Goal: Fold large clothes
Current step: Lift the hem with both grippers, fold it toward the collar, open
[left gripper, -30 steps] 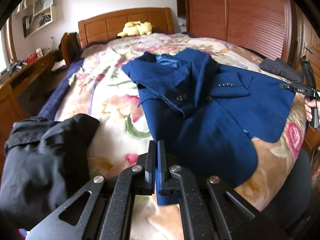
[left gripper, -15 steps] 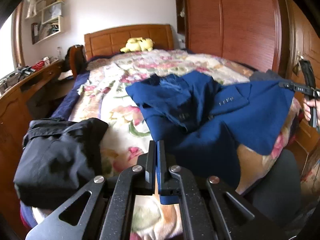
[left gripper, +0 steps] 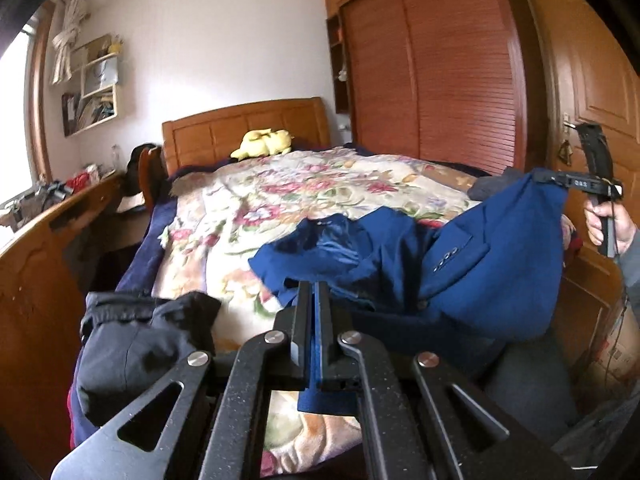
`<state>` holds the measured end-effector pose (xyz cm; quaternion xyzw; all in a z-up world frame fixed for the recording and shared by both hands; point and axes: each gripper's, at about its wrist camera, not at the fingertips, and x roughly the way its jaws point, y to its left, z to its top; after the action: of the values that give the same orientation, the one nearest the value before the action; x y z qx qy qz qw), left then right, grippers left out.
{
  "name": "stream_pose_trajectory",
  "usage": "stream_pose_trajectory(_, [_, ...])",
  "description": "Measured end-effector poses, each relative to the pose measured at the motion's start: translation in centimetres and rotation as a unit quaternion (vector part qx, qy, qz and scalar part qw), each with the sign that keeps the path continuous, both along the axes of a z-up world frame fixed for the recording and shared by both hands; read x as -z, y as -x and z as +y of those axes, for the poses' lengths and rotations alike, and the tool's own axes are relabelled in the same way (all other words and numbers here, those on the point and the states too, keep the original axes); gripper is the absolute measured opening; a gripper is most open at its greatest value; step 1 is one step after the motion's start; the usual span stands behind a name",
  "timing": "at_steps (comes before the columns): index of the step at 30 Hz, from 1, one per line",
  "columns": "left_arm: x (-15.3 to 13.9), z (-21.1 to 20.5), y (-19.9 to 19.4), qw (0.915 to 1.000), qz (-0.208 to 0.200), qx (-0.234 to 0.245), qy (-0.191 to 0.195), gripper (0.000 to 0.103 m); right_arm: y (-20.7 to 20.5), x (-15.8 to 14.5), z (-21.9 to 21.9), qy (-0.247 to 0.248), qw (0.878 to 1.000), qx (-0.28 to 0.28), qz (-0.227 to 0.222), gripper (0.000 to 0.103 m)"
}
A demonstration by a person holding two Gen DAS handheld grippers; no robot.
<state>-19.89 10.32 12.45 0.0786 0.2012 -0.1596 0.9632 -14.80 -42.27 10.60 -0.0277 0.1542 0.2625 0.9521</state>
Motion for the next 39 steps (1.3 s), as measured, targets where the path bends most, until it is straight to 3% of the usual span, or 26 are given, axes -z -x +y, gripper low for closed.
stream_pose_trajectory(7, [-1.4,-1.7,-4.5,0.9999,-0.009,0.007,0.01,0.001,-5.1,0.2,1.5,-0.017,1.0,-0.007,-0.002,0.004])
stream_pose_trajectory(20, [-2.4,-0.8,-22.2,0.9985,0.001,-0.044,0.031,0.001,-23.3,-0.1,2.9,-0.039,0.998,0.032,0.041,0.004])
stream_pose_trajectory(31, [-0.2,0.9,-37.4,0.9945,0.031,-0.099,0.016,0.001,-39.6,1.0,6.8,-0.024,0.993,0.062,0.094,0.004])
stream_pose_trajectory(36, [1.6,2.6,-42.3,0.9894,0.043,-0.139,0.004,0.001,-46.0,2.3,7.0,-0.007,0.987,0.11,0.118,0.004])
stream_pose_trajectory(39, [2.9,3.2,-44.0,0.9884,0.062,-0.139,0.005,0.001,-49.2,4.3,7.1,0.004,0.98,0.137,0.142,0.004])
